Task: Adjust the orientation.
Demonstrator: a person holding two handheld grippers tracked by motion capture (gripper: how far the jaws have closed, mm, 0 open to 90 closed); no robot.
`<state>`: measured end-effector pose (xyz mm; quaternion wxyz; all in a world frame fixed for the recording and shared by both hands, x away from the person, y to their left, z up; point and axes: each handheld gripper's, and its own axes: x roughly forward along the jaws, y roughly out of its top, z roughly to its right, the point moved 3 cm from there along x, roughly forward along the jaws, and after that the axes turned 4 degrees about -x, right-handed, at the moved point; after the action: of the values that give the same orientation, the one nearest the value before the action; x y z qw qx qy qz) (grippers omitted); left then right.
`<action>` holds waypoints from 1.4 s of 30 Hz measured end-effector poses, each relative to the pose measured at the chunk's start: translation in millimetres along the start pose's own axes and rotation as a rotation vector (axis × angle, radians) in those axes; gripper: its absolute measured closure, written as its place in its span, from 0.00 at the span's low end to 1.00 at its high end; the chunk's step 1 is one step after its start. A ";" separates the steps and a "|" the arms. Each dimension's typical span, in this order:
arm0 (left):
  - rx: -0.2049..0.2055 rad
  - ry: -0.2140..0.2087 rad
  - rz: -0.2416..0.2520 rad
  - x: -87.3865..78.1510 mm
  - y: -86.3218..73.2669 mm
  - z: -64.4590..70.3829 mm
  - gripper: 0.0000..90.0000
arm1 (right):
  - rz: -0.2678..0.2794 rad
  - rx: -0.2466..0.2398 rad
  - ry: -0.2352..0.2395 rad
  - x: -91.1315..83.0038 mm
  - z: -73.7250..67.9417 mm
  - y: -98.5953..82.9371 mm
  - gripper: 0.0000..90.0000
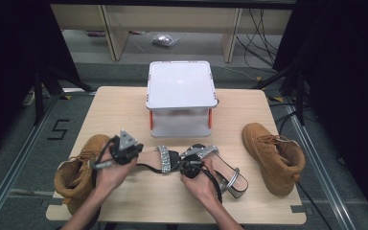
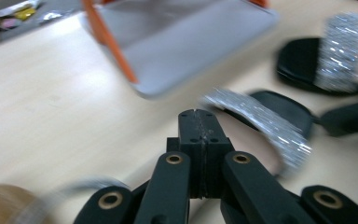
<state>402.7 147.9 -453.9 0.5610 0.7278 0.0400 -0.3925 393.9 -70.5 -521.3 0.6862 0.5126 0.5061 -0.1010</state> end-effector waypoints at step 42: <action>0.135 -0.023 -0.669 79.6 -10.0 -37.3 1.00 | -0.020 -0.066 0.181 2.8 -51.5 7.1 1.00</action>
<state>472.1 152.8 -508.4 0.3522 0.7053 0.2439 -0.5647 369.4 -24.8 -517.3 0.6531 0.4916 0.5743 -0.0441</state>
